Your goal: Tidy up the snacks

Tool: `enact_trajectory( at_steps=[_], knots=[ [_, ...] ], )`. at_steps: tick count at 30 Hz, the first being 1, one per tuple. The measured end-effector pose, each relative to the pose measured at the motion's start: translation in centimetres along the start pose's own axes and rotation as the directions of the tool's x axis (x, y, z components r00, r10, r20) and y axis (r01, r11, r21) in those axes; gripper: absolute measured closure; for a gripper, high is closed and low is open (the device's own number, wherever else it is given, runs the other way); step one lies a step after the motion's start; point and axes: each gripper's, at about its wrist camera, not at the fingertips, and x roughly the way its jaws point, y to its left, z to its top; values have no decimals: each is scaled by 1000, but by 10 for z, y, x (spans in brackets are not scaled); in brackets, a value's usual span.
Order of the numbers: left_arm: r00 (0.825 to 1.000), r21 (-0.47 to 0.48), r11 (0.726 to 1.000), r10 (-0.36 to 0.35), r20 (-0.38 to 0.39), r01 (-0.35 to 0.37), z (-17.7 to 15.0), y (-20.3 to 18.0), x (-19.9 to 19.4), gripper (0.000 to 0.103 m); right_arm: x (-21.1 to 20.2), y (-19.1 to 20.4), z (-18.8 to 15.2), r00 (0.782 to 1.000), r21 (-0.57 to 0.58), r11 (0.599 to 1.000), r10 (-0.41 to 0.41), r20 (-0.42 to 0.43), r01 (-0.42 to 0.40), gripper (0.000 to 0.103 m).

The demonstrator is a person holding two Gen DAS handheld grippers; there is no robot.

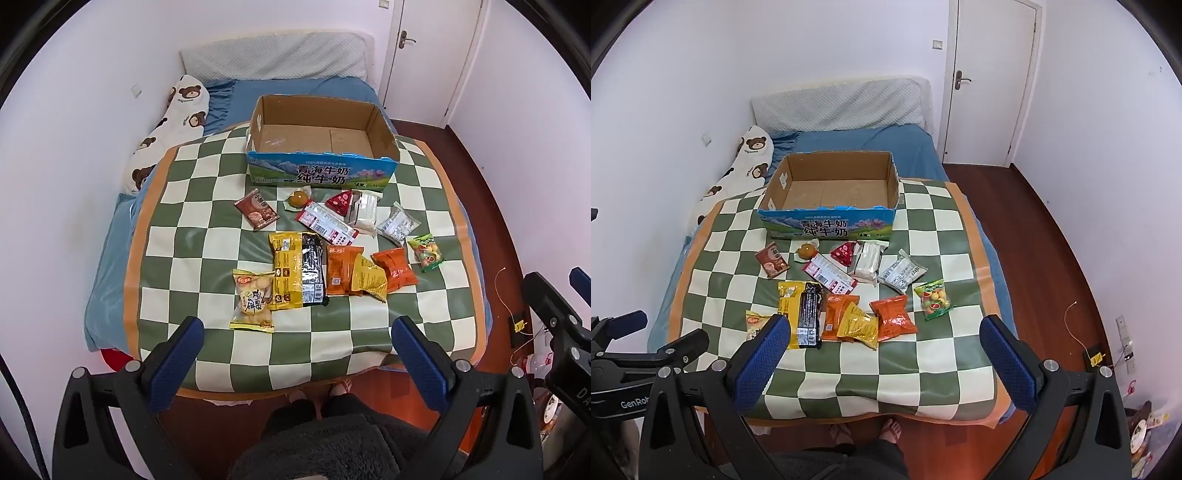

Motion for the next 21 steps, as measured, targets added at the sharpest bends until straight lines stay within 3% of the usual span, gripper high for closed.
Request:
enact_trajectory(
  at_steps=[21],
  knots=[
    [1000, -2, 1000, 0, 5, 0, -4, 1, -2, 0, -1, -2, -2, 1000, 4, 1000, 2, -5, -2, 0]
  ],
)
